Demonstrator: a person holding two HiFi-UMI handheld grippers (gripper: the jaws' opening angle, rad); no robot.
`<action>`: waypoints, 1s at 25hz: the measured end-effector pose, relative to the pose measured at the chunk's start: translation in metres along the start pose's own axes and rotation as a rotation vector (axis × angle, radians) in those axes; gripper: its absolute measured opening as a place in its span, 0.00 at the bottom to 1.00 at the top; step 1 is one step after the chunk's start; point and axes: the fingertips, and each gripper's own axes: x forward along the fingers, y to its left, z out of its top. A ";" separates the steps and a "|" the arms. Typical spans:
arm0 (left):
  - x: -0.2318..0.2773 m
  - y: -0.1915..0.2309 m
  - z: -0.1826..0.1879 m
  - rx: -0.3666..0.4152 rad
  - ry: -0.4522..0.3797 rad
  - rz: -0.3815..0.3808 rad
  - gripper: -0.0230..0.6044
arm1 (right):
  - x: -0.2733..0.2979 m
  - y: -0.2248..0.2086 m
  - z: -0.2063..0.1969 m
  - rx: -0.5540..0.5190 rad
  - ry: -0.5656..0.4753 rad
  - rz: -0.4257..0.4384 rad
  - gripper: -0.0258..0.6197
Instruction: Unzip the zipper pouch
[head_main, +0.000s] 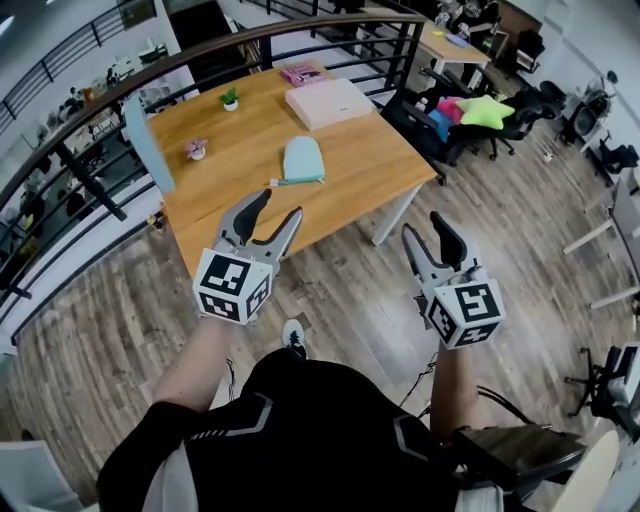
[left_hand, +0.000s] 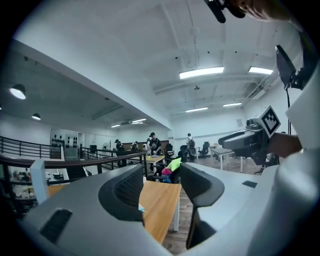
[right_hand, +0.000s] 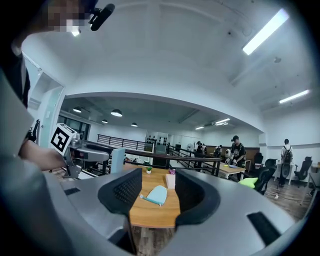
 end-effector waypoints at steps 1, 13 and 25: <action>0.007 0.007 0.000 -0.004 0.002 -0.007 0.43 | 0.012 -0.003 0.003 -0.002 0.005 0.005 0.37; 0.078 0.106 -0.006 -0.018 0.037 0.027 0.40 | 0.150 -0.017 0.004 0.010 0.021 0.098 0.37; 0.124 0.175 -0.024 -0.048 0.040 0.102 0.40 | 0.256 -0.019 0.003 -0.009 0.018 0.238 0.37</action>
